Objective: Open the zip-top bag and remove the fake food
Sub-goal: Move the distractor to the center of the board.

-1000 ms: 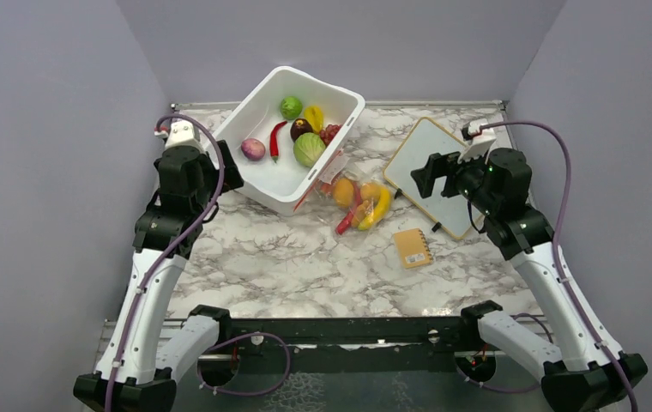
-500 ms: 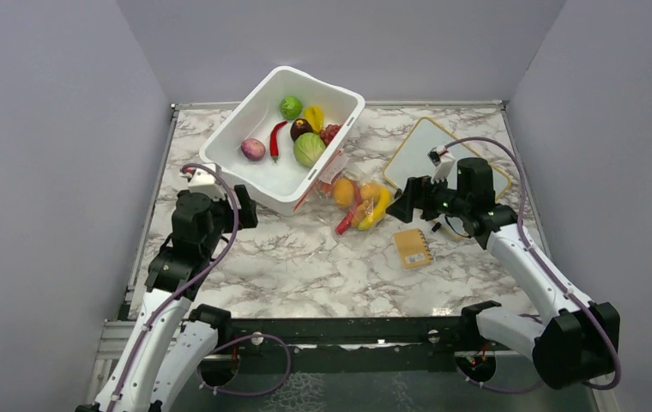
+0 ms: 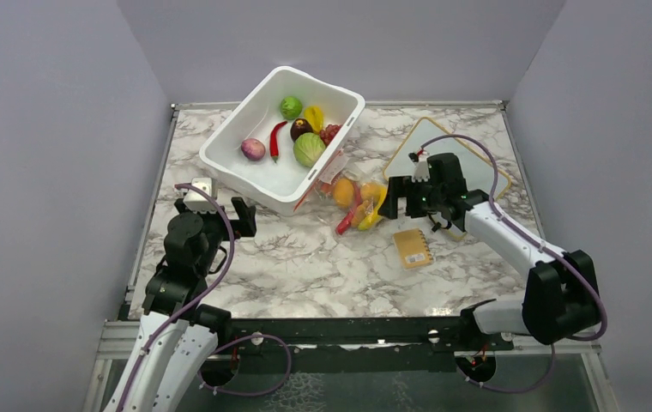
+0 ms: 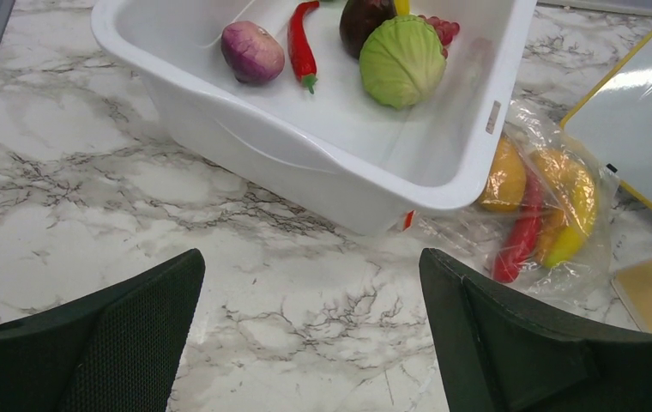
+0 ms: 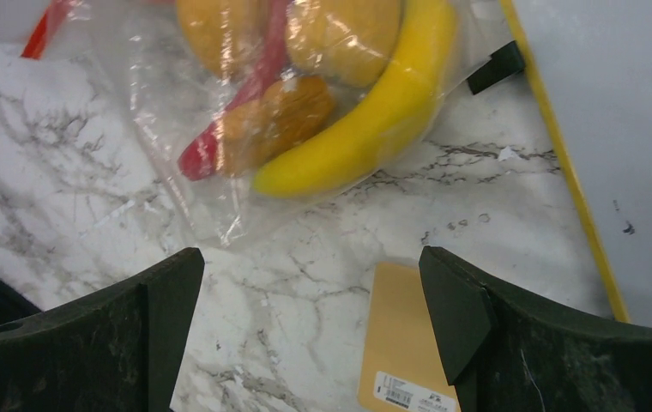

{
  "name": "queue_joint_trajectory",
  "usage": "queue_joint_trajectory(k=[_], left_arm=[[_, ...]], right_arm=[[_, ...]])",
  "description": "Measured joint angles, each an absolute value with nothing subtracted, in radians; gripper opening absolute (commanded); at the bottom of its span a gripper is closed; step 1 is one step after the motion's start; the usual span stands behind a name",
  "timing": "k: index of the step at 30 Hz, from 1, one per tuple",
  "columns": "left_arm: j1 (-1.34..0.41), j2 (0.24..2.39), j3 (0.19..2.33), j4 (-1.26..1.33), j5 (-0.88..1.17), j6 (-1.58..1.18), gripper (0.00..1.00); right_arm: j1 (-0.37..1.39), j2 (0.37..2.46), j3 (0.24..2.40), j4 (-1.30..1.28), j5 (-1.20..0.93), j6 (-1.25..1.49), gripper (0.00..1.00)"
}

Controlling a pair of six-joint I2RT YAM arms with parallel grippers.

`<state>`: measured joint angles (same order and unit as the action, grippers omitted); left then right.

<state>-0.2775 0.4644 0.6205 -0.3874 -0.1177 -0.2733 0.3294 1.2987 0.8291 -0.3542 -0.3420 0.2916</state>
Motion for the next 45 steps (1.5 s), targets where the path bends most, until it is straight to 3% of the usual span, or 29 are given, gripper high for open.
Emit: queue_joint_trajectory(k=[11,25,36,42,45], left_arm=[[-0.284,0.458,0.611,-0.368,-0.117,-0.259,0.99],[-0.284,0.458,0.609,-0.366,-0.117,-0.253,0.99],[-0.284,0.458,0.609,-0.366,-0.117,-0.251,0.99],[-0.284,0.458,0.609,-0.366,-0.117,-0.251,0.99],[-0.284,0.458,0.609,-0.366,-0.117,-0.251,0.99]], right_arm=[[0.333,1.529,0.895,-0.335,-0.137,0.305,1.00],[0.336,1.669,0.953,-0.276,0.059,0.267,1.00],[0.216,1.750,1.047,-0.250,0.052,0.249,1.00],[0.182,1.728,1.045,-0.226,-0.074,0.231,1.00],[0.182,1.665,1.005,-0.210,-0.090,0.232,0.93]])
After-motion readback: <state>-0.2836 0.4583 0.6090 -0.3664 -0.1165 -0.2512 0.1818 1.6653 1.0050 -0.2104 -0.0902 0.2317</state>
